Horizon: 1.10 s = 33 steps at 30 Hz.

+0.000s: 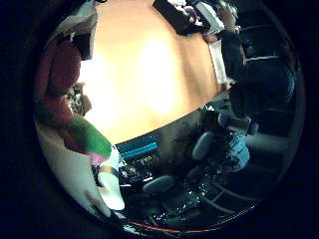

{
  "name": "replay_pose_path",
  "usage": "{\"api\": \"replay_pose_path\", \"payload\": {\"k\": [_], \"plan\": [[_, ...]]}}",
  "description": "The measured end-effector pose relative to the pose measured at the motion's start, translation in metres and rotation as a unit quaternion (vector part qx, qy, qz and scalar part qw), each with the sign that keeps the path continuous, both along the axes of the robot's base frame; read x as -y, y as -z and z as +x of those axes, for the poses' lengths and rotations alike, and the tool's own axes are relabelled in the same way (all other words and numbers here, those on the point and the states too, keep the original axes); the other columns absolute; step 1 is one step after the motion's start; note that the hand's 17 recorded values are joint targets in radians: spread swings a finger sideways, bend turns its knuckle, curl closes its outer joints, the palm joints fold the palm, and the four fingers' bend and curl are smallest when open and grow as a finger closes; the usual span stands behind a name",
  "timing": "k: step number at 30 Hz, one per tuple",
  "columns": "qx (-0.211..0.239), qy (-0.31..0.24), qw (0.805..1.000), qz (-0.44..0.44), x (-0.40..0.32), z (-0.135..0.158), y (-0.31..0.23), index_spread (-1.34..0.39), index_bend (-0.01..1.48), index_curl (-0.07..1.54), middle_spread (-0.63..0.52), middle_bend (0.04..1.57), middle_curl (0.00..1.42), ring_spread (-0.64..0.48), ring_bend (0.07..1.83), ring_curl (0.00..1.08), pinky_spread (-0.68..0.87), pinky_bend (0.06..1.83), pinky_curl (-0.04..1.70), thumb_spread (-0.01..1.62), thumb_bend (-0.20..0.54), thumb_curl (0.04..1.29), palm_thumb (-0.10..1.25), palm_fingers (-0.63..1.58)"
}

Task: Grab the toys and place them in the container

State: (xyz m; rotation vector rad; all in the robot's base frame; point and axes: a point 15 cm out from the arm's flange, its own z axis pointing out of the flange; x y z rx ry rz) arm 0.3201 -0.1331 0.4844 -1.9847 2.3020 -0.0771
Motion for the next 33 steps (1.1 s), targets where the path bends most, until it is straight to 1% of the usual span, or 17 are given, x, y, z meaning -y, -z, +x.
{"api": "replay_pose_path", "payload": {"k": [5,8,11,21,26,31,33], "plan": [[0.031,-0.035,0.999,-0.01,-0.037,-0.003,-0.053,-0.22,1.1,0.86,-0.17,1.27,0.89,-0.25,1.3,0.83,-0.22,1.16,0.97,1.18,-0.012,0.45,1.02,1.07],[0.04,-0.063,0.997,-0.011,-0.064,-0.007,-0.068,-0.22,1.1,0.86,-0.17,1.27,0.89,-0.25,1.29,0.84,-0.22,1.15,0.98,1.18,-0.011,0.44,1.02,1.07],[0.062,-0.078,0.995,-0.014,-0.088,-0.019,-0.083,-0.22,1.1,0.86,-0.17,1.27,0.89,-0.25,1.29,0.84,-0.22,1.14,0.99,1.19,-0.012,0.44,1.02,1.07],[0.072,-0.149,0.986,0.004,-0.181,-0.028,-0.092,-0.22,1.1,0.86,-0.17,1.26,0.89,-0.26,1.28,0.86,-0.23,1.12,1.01,1.19,-0.012,0.43,1.03,1.08],[0.08,-0.189,0.978,0.017,-0.23,-0.037,-0.1,-0.22,1.09,0.86,-0.17,1.26,0.9,-0.26,1.28,0.86,-0.24,1.11,1.03,1.19,-0.01,0.44,1.03,1.08],[0.08,-0.227,0.97,0.026,-0.269,-0.04,-0.101,-0.22,1.1,0.86,-0.17,1.26,0.9,-0.26,1.27,0.87,-0.24,1.11,1.04,1.18,-0.011,0.44,1.05,1.07],[0.09,-0.239,0.966,0.029,-0.284,-0.038,-0.103,-0.22,1.1,0.86,-0.17,1.26,0.9,-0.26,1.26,0.87,-0.24,1.11,1.05,1.18,-0.011,0.45,1.05,1.07]]}}
